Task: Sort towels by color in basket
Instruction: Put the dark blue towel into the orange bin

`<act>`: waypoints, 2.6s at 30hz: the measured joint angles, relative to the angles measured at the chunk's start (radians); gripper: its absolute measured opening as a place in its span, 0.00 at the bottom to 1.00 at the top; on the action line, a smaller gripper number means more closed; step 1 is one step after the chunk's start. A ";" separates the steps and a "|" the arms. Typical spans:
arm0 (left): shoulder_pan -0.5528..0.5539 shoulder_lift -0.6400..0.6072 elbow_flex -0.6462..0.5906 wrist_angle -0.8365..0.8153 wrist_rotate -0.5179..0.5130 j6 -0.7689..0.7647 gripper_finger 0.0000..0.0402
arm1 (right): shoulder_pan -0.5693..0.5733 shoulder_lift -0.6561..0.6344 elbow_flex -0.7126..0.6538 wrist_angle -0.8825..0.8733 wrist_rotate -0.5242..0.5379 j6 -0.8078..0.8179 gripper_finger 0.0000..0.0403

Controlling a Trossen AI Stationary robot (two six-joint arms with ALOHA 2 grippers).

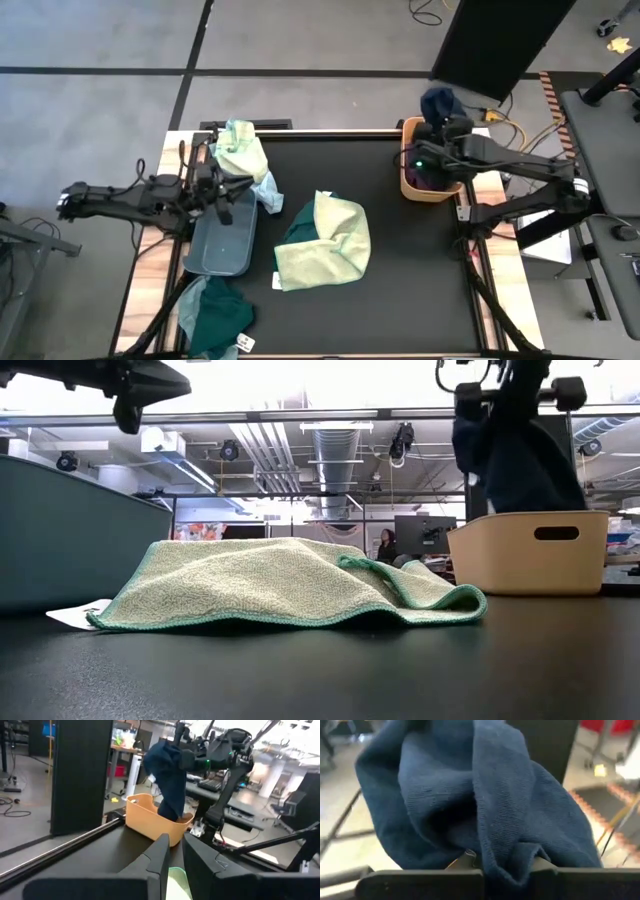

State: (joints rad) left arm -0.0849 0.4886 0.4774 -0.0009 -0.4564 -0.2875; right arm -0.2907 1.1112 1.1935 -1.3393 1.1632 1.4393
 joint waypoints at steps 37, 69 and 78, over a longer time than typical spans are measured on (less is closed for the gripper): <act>0.002 0.272 0.152 0.008 -0.005 0.066 0.10 | -0.145 -0.323 -0.417 0.932 -0.437 -0.430 0.02; 0.001 0.310 0.150 0.091 -0.076 0.085 0.10 | -0.329 -0.031 -0.501 0.680 -0.597 0.708 0.03; 0.001 0.307 0.150 0.091 -0.075 0.037 0.10 | -0.435 0.059 -0.501 0.701 -0.701 0.641 0.03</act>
State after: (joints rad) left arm -0.0841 0.7955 0.6279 0.0905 -0.5316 -0.2505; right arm -0.7259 1.1702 0.6929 -0.6382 0.4625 2.0799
